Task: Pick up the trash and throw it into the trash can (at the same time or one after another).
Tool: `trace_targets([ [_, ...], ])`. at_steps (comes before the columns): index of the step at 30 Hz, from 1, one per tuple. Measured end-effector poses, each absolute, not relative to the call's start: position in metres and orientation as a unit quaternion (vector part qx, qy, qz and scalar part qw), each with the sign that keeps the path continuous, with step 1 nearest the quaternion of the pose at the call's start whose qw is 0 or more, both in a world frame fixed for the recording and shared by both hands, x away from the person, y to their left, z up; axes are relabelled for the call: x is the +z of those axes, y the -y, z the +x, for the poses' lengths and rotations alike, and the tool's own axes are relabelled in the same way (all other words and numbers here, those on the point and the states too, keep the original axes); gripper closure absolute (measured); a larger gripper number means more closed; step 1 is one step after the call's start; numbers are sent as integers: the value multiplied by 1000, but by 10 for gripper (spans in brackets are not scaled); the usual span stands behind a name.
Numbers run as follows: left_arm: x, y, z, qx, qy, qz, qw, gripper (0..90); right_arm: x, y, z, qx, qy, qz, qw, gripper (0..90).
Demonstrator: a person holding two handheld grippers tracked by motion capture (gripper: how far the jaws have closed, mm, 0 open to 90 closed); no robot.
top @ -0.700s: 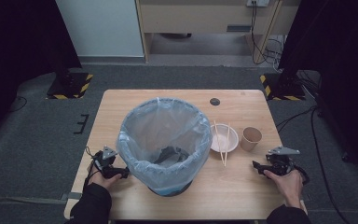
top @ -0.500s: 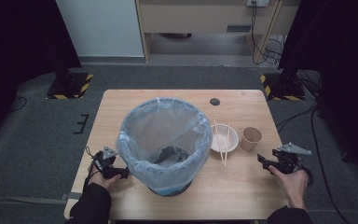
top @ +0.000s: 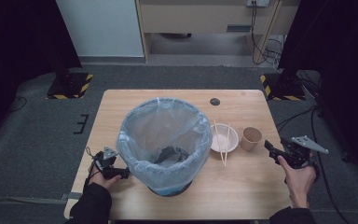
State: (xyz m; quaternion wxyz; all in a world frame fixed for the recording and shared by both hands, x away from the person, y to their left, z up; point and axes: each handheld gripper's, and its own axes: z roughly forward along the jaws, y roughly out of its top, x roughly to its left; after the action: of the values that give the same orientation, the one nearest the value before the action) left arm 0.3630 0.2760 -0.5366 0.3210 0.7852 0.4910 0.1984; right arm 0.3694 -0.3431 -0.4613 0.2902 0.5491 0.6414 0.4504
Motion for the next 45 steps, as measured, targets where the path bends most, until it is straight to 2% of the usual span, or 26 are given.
trace_targets([
  [4,-537,-276,363,199,-493,784,320,0,-449,338,374,458,-638,540,303,269],
  [24,-536,-275,363,199,-493,785,320,0,-415,311,422,466,-650,511,314,302],
  [35,-536,-275,363,198,-493,785,320,0,-439,312,446,437,-663,527,304,392],
  [45,-536,-275,363,199,-493,785,320,0,-459,314,450,401,-683,538,288,456],
])
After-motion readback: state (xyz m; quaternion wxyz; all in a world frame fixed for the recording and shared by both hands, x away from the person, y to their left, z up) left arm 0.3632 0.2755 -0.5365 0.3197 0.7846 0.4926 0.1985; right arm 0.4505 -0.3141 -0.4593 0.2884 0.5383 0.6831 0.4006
